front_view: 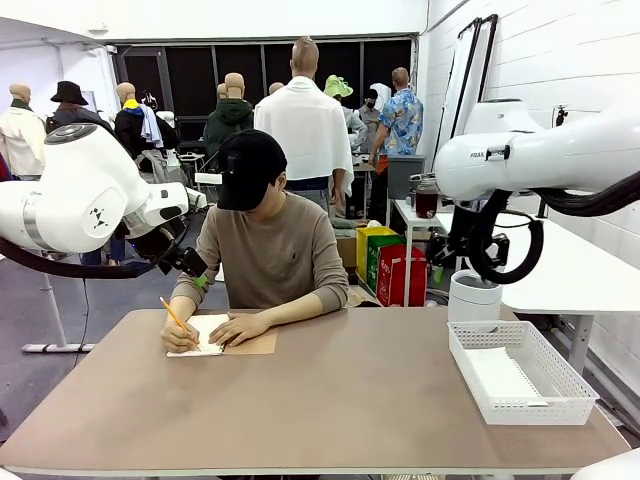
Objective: Sort the paper based on its condition.
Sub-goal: If a person hands you a paper, place it in the Organizing basket , and if it's crumpled, put it in the Trash can.
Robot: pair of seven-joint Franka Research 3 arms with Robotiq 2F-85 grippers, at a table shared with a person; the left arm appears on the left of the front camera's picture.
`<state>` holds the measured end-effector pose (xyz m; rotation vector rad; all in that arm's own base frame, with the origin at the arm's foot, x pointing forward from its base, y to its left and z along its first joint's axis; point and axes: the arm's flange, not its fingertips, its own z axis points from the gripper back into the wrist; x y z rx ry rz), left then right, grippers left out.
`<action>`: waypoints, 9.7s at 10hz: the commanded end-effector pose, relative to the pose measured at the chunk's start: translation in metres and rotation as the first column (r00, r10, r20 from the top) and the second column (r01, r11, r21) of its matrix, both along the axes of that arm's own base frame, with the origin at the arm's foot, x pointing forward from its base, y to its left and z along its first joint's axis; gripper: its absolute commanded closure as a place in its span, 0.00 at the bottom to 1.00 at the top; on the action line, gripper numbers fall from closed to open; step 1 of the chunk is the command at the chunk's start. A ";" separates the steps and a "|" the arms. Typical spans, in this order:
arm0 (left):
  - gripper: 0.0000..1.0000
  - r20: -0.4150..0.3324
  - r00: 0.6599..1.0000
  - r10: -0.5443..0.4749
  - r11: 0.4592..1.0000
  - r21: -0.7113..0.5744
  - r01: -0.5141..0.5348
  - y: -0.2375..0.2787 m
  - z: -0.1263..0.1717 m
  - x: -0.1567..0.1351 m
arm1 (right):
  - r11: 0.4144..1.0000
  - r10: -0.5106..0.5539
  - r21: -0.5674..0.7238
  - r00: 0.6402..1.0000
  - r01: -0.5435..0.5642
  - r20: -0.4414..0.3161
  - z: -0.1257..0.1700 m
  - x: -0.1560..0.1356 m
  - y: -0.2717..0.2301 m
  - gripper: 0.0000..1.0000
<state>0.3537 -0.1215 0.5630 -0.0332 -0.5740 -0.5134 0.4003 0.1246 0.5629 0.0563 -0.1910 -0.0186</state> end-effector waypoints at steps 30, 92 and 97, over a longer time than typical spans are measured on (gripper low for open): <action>0.00 0.001 1.000 -0.001 1.000 0.003 0.001 0.002 0.000 0.000 | 0.747 0.567 -0.033 0.612 -0.664 0.551 0.026 -0.102 0.053 0.00; 0.00 0.001 1.000 -0.001 1.000 0.003 0.001 0.002 0.000 0.000 | 0.747 0.567 -0.033 0.612 -0.664 0.551 0.026 -0.102 0.053 0.00; 0.00 0.001 1.000 -0.001 1.000 0.003 0.001 0.002 0.000 0.000 | 0.747 0.567 -0.033 0.612 -0.664 0.551 0.026 -0.102 0.053 0.00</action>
